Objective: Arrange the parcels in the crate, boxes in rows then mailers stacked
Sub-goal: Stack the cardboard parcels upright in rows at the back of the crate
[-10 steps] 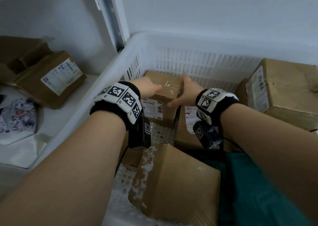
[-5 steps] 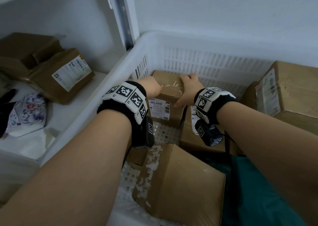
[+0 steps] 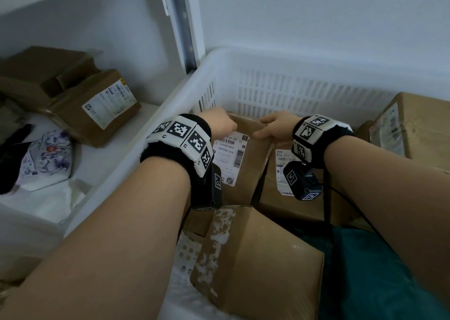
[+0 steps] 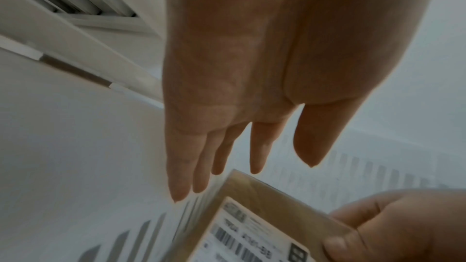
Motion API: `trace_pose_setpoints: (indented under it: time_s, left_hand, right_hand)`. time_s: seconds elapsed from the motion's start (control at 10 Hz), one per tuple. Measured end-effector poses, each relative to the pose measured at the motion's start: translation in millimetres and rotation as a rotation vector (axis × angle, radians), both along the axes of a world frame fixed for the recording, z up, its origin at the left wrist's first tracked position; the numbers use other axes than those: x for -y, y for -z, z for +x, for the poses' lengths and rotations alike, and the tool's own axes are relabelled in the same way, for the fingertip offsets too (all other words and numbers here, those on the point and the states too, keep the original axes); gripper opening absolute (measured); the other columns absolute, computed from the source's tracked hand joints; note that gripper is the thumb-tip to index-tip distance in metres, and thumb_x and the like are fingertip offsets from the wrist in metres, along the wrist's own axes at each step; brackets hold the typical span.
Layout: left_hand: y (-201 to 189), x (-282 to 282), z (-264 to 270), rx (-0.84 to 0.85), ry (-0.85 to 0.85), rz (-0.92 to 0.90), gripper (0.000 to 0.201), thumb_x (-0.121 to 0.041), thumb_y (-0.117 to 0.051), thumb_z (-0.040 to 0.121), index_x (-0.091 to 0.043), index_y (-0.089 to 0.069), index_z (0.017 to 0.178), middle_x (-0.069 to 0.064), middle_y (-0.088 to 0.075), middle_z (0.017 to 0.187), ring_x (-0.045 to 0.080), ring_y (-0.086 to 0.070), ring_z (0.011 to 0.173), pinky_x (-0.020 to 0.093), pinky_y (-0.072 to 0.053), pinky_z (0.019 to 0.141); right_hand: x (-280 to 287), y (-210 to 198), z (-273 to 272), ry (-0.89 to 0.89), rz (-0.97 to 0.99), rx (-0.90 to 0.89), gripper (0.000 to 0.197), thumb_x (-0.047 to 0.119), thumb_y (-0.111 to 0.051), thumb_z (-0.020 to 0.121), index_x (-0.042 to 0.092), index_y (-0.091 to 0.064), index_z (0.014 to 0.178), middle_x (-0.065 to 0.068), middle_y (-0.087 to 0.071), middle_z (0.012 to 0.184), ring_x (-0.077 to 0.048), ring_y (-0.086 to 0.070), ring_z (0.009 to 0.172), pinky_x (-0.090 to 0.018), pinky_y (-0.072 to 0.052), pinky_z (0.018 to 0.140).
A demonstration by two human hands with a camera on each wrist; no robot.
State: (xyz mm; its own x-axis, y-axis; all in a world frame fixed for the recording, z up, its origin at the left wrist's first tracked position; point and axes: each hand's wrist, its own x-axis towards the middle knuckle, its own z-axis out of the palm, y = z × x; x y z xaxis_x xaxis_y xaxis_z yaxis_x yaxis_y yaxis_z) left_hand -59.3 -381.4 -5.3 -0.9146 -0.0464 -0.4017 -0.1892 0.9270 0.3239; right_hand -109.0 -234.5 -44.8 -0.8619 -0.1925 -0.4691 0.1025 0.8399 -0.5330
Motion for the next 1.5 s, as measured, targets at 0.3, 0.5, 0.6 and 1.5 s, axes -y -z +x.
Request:
trace_pose_setpoints:
  time_s: [0.3,0.5,0.6,1.5]
  left_hand:
    - [1,1,0,0.009,0.000,-0.023,0.012,-0.024,-0.040,0.099,-0.013,-0.046,0.096,0.003,-0.049,0.082,0.018,-0.047,0.082,0.019,-0.035,0.058]
    - [4,0,-2,-0.011,-0.053,-0.013,0.035,-0.029,-0.042,0.098,-0.021,-0.036,0.064,-0.007,-0.031,0.066,0.008,-0.033,0.058,0.015,-0.025,0.052]
    - [3,1,-3,-0.018,-0.049,-0.012,0.020,-0.027,-0.042,0.098,-0.017,-0.045,0.081,-0.007,-0.030,0.066,0.014,-0.042,0.073,0.014,-0.024,0.051]
    - [-41,-31,47,-0.053,0.196,-0.137,0.038,-0.016,-0.035,0.101,0.005,-0.055,0.125,0.019,-0.055,0.132,0.030,-0.052,0.123,0.034,-0.040,0.099]
  right_hand:
    - [39,35,22,-0.347,0.422,-0.322,0.088,0.028,-0.068,0.081,0.044,-0.012,0.147,-0.009,-0.014,0.157,-0.038,-0.012,0.144,-0.063,-0.017,0.112]
    - [47,64,24,-0.469,0.596,-0.065,0.111,0.048,-0.076,0.071,0.044,0.004,0.148,-0.010,0.021,0.157,-0.046,0.015,0.142,-0.068,-0.007,0.111]
    - [46,68,32,-0.529,0.646,0.017,0.111,0.061,-0.069,0.069,0.040,0.004,0.150,-0.016,0.008,0.158,-0.049,0.001,0.142,-0.062,-0.015,0.113]
    - [6,-60,127,-0.391,0.295,-0.035,0.035,0.048,-0.056,0.088,0.015,-0.066,0.096,0.000,-0.062,0.089,-0.020,-0.060,0.090,-0.025,-0.043,0.078]
